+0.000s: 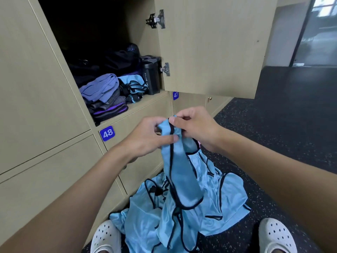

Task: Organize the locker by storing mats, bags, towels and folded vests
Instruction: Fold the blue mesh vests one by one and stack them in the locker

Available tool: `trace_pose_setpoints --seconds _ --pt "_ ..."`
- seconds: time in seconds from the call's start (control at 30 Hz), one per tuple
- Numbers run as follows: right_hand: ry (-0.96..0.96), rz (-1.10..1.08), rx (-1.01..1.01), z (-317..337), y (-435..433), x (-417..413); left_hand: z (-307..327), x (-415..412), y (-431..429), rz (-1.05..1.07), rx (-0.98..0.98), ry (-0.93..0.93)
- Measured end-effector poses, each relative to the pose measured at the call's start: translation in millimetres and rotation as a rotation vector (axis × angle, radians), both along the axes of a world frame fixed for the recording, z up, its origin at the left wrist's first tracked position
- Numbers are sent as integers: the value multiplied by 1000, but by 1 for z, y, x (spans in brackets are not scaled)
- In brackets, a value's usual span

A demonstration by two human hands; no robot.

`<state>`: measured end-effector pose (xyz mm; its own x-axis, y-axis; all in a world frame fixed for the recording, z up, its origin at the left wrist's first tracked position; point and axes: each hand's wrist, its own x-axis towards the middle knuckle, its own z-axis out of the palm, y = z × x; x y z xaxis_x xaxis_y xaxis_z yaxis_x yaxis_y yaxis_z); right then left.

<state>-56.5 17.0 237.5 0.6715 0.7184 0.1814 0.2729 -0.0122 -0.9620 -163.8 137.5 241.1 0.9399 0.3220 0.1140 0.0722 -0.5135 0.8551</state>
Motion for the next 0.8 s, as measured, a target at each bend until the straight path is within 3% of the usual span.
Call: trace_pose_setpoints --seconds 0.13,0.2,0.3,0.37,0.5,0.67,0.73,0.8 --pt "46 -96 77 4 0 1 5 -1 11 120 16 -115" --pt "29 -109 11 1 -3 6 12 -5 13 140 -52 -176" --pt "32 112 -175 -11 -11 13 22 -10 17 113 -167 -259" --pt "49 209 -183 -18 -10 12 26 -13 19 82 -209 -288" --pt "-8 156 -204 -22 -4 8 34 -18 27 34 -318 -325" --pt "-72 292 -354 -29 -3 3 41 -27 42 -40 -410 -400" --pt "-182 255 -394 -29 -3 1 41 -29 49 24 -409 -402" --pt "-212 212 -367 -26 -2 1 38 -30 60 246 -207 -343"
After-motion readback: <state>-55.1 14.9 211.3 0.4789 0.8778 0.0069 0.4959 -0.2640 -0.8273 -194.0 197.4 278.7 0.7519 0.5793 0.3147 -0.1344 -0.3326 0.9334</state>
